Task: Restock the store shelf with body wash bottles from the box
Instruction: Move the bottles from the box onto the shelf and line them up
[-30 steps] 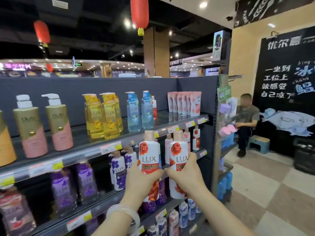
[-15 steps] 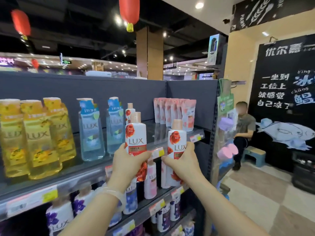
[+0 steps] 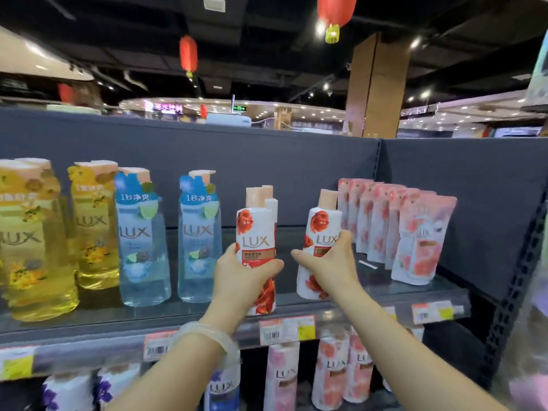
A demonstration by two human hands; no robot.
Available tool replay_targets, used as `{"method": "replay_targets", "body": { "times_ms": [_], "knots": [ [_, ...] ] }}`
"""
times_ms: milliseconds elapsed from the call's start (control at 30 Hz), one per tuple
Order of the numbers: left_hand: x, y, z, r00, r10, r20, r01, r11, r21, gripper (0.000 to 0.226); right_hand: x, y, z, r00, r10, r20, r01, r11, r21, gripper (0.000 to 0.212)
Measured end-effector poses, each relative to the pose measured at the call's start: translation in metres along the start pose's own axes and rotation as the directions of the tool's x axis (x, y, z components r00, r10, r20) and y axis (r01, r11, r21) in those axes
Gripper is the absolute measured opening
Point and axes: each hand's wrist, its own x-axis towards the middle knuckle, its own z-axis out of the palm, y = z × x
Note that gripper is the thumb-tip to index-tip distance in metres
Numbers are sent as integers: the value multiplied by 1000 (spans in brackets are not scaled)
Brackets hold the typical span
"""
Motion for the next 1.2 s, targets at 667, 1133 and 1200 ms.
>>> {"method": "replay_targets", "body": {
  "times_ms": [667, 1133, 1200],
  "knots": [
    [42, -22, 25, 989, 57, -133, -29, 979, 204, 44, 100, 29, 92, 973, -49, 224, 36, 997, 65, 60],
    [51, -30, 20, 992, 97, -83, -79, 977, 198, 46, 93, 48, 96, 932, 20, 361, -28, 999, 16, 86],
    [53, -30, 22, 993, 103, -58, -91, 979, 181, 46, 92, 53, 83, 893, 86, 442, -65, 996, -62, 99]
  ]
}}
